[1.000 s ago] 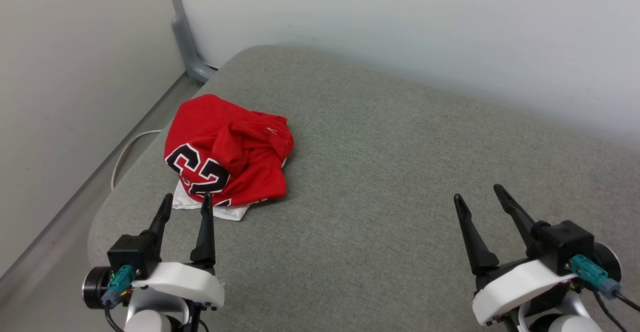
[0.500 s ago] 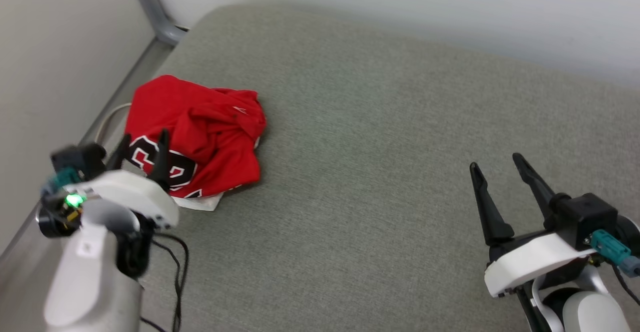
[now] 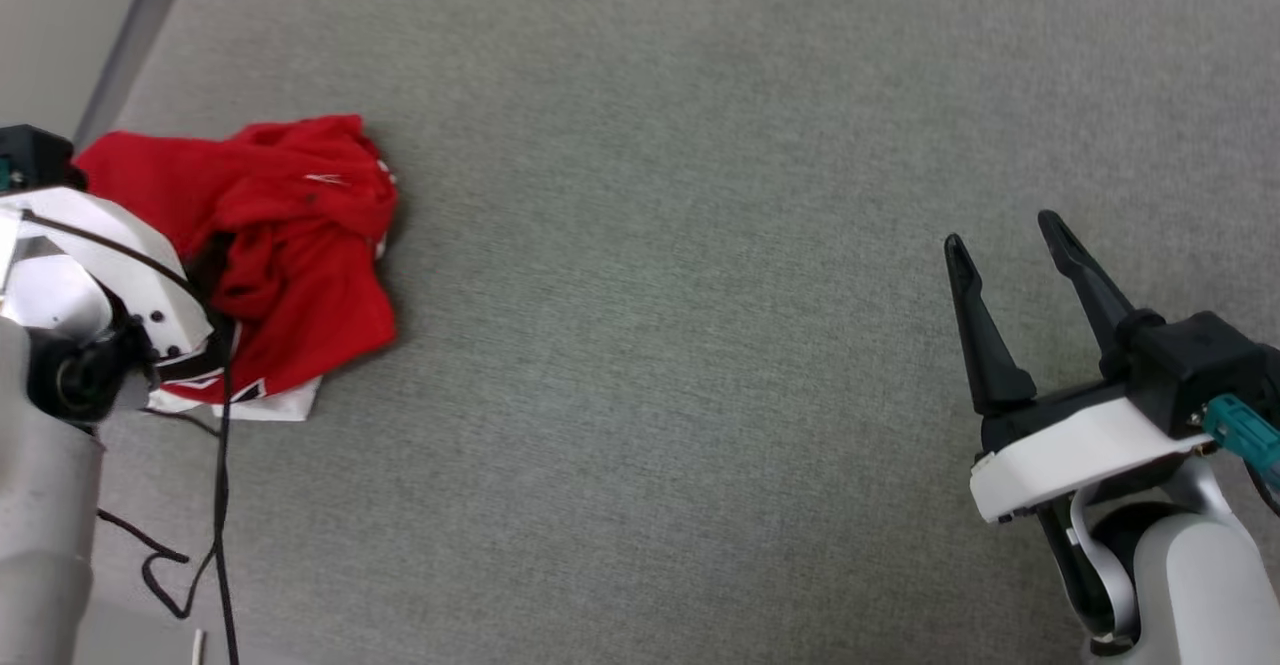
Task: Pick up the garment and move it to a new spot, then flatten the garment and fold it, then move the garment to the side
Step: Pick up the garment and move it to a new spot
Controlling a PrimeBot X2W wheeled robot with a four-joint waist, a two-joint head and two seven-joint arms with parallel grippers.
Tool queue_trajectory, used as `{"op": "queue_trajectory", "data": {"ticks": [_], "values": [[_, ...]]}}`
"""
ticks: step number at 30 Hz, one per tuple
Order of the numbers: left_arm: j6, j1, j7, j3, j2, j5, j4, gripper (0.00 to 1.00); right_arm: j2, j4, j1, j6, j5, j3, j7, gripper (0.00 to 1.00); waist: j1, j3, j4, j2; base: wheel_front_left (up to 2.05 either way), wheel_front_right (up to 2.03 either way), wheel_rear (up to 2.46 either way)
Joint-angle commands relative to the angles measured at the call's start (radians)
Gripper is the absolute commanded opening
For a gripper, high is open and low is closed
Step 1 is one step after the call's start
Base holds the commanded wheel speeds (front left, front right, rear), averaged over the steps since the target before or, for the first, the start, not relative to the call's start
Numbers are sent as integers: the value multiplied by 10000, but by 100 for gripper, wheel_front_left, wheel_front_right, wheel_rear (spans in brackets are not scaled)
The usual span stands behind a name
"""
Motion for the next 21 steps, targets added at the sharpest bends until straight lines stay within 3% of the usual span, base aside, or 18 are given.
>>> {"op": "queue_trajectory", "data": {"ticks": [1, 5, 9, 10, 12, 15, 21], "values": [[-22, -170, 277, -168, 119, -136, 146, 100, 0, -23, -187, -5, -65, 22, -26, 100, -2, 524, -381, 0, 0, 0, 0], [-22, -440, 1325, -580, 543, -579, 828, 100, 0, 55, -437, -3, -60, 54, -59, 100, -2, 903, -596, 0, 0, 0, 0], [-3, -523, 2285, -872, 571, -739, 1725, 96, 1, 119, -562, -3, -46, 35, -121, 100, -2, 1093, -724, 0, 0, 0, 0], [-3, -547, 2481, -918, 532, -771, 1925, 48, 1, 132, -589, -3, -28, 37, -128, 100, -2, 1106, -744, 0, 0, 0, 0], [-1, -627, 2627, -1014, 491, -761, 2157, 0, 0, 170, -646, -3, 2, 21, -138, 100, -2, 1113, -775, 0, 0, 0, 0], [-3, -796, 2249, -1090, 514, -613, 2217, 0, 0, 257, -655, -3, 39, -12, -169, 100, -2, 1041, -785, 0, 0, 0, 0], [155, -1300, 169, -1046, 684, -82, 2021, 0, 0, 450, -474, -3, 218, -122, -339, 100, -2, 467, -702, 0, 0, 0, 0]]}}
